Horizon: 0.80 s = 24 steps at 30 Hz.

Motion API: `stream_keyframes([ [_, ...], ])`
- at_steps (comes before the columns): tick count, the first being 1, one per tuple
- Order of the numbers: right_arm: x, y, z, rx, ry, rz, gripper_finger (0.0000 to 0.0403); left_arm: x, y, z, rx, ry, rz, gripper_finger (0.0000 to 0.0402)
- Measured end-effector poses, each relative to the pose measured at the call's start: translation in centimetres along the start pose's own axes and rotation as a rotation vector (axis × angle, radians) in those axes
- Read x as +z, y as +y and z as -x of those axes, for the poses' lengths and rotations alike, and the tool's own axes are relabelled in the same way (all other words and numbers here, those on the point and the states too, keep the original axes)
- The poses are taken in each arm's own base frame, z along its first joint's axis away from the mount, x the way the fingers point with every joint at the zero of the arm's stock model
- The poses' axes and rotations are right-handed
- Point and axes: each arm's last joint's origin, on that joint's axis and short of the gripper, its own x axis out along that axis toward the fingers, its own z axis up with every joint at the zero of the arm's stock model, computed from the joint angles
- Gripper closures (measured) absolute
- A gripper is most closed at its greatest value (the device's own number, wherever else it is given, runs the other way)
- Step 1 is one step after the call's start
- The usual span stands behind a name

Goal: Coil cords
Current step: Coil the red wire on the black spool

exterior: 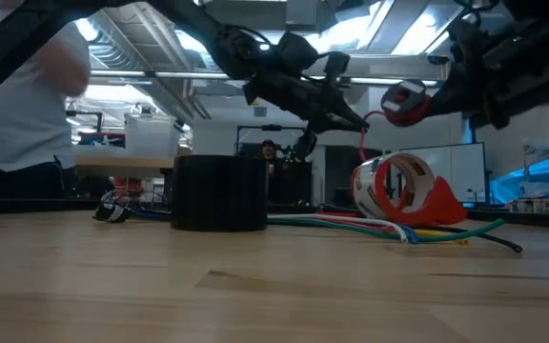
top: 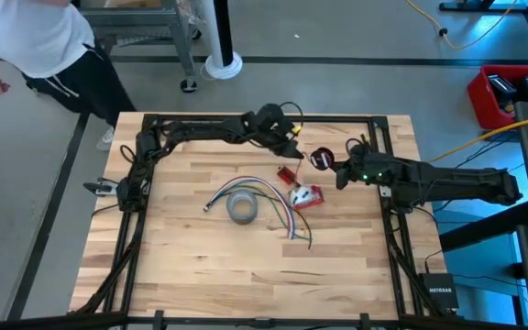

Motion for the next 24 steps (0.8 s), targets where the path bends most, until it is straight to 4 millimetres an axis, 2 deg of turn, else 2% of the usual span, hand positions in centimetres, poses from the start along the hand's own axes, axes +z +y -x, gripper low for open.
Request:
stream_keyframes([
  [9, -0.7, 0.0, -1.6, -0.083, 0.050, 0.036, 0.0400, 1.3, 1.3, 1.4, -0.062, 0.044, 0.215, 0.0401],
  [18, -1.6, -0.1, -3.6, -0.170, 0.105, 0.076, 0.0400, 1.2, 1.1, 1.4, -0.093, 0.085, 0.402, 0.0401],
  [24, -1.9, -0.1, -4.5, -0.202, 0.108, 0.087, 0.0400, 1.5, 0.2, 1.1, -0.152, 0.054, 0.418, 0.0402],
])
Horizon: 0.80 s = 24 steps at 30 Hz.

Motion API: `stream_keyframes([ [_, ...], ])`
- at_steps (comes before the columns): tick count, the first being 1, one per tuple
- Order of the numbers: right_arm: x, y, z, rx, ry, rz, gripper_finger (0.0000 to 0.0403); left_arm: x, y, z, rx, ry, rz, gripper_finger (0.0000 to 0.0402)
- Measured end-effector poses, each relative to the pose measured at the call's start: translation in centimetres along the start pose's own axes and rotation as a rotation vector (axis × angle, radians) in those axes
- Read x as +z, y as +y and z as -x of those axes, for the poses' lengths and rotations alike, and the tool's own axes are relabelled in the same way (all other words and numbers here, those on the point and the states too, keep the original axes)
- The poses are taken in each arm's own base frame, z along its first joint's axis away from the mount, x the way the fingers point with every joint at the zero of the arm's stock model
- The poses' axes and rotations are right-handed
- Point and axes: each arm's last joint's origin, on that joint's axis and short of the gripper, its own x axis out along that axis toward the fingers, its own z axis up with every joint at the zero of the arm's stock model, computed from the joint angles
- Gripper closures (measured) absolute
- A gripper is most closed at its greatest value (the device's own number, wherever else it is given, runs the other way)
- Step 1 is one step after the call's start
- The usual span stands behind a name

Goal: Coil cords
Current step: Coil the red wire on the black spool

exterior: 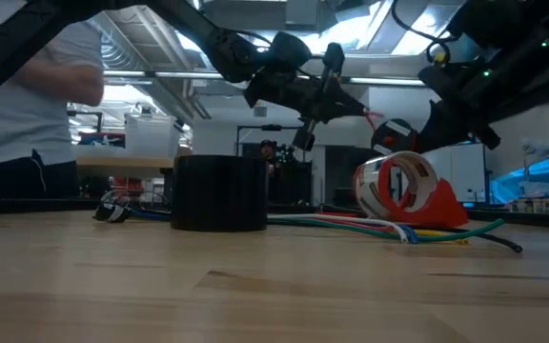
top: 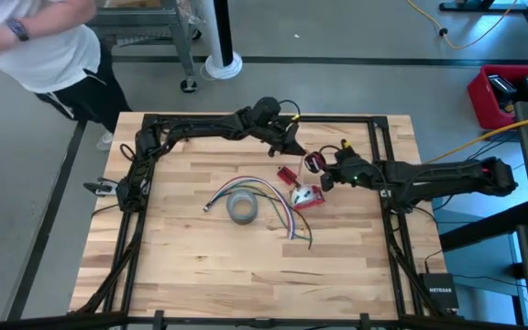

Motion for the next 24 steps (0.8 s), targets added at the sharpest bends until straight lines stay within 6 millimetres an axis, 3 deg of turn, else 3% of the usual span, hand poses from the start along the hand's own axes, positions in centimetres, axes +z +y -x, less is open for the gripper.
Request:
stream_keyframes([
  [10, 1.0, 1.1, -0.2, 0.114, -0.090, -0.055, 0.0400, -0.9, -1.2, -0.9, -0.063, 0.006, -0.039, 0.0401],
  [24, 2.7, 1.2, -0.3, 0.171, -0.205, -0.189, 0.0400, -2.7, -2.9, -2.4, -0.156, -0.002, -0.234, 0.0401],
])
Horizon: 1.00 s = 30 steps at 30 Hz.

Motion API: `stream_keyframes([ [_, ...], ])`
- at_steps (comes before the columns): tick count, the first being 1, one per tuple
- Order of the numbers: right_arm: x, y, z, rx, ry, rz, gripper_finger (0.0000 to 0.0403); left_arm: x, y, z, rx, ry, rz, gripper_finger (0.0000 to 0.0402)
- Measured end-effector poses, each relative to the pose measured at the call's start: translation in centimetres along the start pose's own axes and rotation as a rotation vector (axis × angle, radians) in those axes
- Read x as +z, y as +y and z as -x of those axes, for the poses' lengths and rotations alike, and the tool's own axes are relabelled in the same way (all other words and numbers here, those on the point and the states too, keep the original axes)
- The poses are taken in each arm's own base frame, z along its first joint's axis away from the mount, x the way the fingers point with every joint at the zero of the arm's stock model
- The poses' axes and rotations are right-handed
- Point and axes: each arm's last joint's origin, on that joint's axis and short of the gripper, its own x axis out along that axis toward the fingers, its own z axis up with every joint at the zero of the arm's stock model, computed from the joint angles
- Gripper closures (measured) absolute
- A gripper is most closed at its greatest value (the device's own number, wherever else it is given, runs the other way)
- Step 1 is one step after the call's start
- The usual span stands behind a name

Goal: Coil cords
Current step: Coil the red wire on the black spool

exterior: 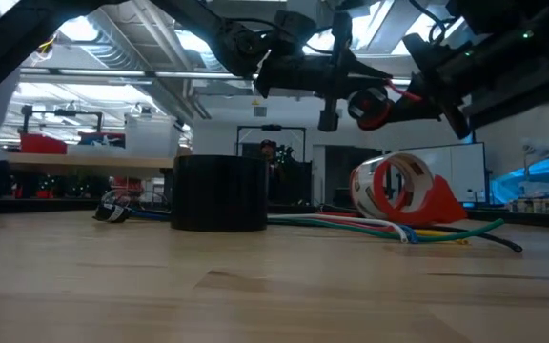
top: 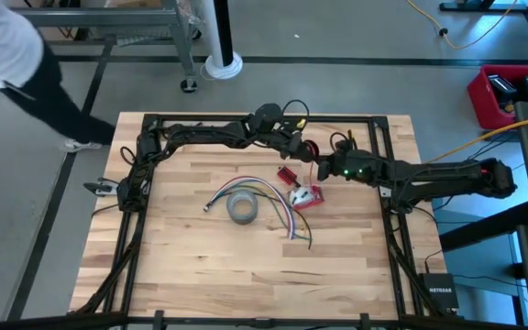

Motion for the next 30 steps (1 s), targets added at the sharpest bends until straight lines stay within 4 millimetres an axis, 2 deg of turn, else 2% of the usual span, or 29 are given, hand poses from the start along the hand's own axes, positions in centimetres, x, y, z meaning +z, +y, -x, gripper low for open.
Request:
stream_keyframes([
  [13, 0.57, 0.15, -0.11, 0.047, -0.022, -0.063, 0.0400, -0.20, -0.08, -0.27, 0.027, -0.032, -0.353, 0.0401],
  [20, 0.59, 0.17, -0.11, 0.049, -0.024, -0.064, 0.0400, -0.19, -0.07, -0.27, 0.030, -0.032, -0.515, 0.0384],
  [30, 0.62, 0.20, -0.11, 0.051, -0.027, -0.065, 0.0400, -0.42, 0.18, -0.34, 0.050, -0.006, -0.615, 0.0347],
])
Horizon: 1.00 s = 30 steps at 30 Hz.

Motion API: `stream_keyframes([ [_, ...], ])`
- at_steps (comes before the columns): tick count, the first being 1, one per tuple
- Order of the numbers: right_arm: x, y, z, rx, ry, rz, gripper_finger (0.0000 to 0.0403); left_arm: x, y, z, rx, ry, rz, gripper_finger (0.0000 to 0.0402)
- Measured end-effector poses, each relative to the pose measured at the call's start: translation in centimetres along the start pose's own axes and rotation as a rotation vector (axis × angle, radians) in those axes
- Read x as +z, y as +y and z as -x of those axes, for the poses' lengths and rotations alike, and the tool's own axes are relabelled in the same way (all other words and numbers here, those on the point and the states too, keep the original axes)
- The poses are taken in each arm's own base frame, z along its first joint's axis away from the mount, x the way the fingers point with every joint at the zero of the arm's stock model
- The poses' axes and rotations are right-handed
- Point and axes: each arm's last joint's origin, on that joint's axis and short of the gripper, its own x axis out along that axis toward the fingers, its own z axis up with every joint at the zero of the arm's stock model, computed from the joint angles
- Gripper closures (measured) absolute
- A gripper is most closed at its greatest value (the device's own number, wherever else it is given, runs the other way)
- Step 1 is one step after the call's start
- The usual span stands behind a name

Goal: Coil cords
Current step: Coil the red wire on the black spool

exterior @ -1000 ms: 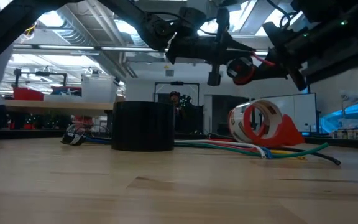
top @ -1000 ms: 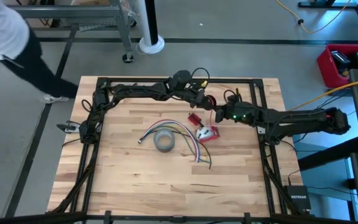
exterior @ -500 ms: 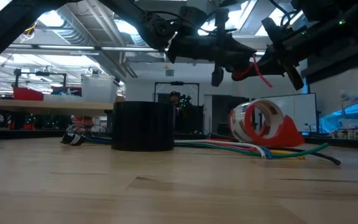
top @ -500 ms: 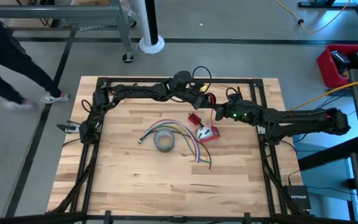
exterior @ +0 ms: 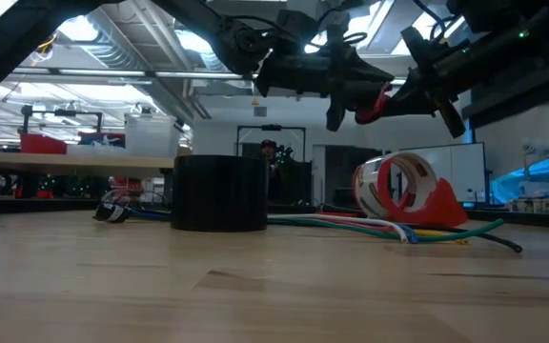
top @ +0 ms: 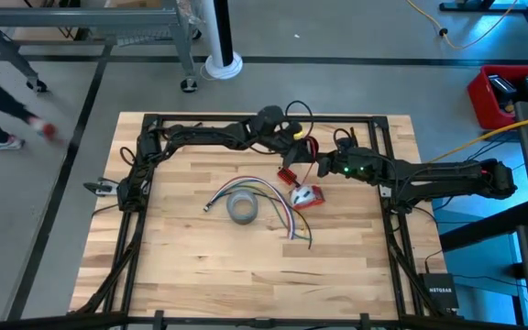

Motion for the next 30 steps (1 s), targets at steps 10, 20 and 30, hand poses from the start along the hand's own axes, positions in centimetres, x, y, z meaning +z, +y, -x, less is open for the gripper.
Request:
stream_keyframes([
  [10, 0.2, 0.1, 0.0, -0.009, -0.029, 0.003, 0.0400, -1.0, -0.3, -0.5, 0.016, 0.065, -0.005, 0.0366],
  [20, 0.5, 0.3, 0.1, 0.020, -0.057, -0.004, 0.0400, -1.4, -1.0, -1.0, 0.003, 0.075, -0.006, 0.0388],
  [30, 0.5, 0.3, 0.2, 0.017, -0.055, 0.009, 0.0400, -2.9, -1.3, -1.4, 0.002, 0.197, 0.113, 0.0368],
])
